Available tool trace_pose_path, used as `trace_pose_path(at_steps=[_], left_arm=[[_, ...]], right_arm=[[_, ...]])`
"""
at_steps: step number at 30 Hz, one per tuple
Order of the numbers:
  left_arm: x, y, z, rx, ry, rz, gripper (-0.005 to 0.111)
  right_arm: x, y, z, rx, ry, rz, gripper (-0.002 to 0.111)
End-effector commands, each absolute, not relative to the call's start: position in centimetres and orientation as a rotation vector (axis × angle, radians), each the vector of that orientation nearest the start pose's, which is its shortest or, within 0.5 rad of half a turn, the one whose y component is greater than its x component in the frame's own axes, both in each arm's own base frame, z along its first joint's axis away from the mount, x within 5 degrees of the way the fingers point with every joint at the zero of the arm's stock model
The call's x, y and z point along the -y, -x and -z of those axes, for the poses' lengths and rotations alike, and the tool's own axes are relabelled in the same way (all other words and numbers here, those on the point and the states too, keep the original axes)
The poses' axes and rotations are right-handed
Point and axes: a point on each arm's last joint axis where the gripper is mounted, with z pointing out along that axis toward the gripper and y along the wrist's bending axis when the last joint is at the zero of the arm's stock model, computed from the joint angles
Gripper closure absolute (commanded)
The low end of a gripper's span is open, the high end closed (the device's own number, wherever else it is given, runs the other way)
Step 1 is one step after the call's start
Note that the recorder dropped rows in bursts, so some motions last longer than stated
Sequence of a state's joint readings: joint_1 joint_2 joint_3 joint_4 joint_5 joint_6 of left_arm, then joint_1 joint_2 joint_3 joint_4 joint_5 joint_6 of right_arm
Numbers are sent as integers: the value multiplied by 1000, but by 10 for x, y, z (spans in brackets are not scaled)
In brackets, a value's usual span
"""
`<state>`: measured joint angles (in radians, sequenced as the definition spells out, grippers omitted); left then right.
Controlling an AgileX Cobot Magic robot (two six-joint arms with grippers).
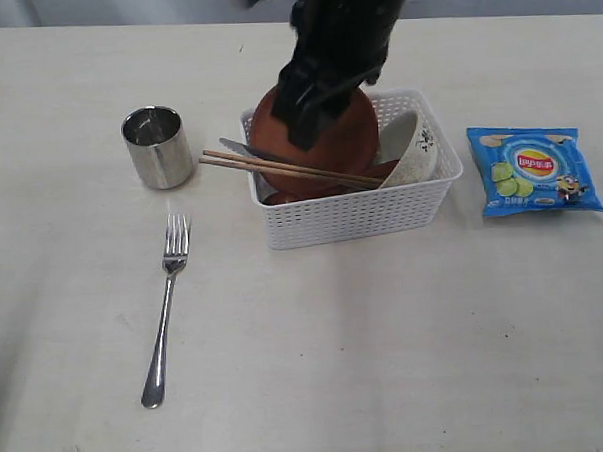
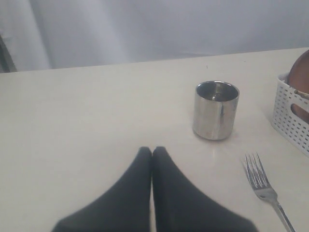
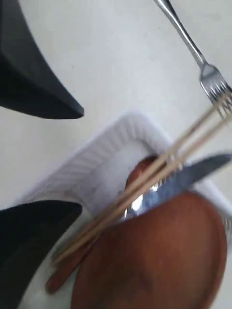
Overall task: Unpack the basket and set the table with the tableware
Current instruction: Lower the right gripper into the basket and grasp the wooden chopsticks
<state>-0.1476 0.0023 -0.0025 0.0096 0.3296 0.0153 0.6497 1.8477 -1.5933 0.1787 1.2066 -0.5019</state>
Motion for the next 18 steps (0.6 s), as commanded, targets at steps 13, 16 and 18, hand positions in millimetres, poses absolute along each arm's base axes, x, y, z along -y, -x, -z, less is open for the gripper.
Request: trace_pose_path(at_steps=[13,16,18], left_arm=[[8,-53,-184,-1799,-153,95,107],[8,-53,-184,-1799,-153,95,107],[8,-53,-184,-1799,-153,95,107]], right_arm=[[-289,-288,-220,-2315,1711,82,59],[-290,-291,-216,-2310,1721,107,59],[-291,-292,-213,-2302,1721,111,59]])
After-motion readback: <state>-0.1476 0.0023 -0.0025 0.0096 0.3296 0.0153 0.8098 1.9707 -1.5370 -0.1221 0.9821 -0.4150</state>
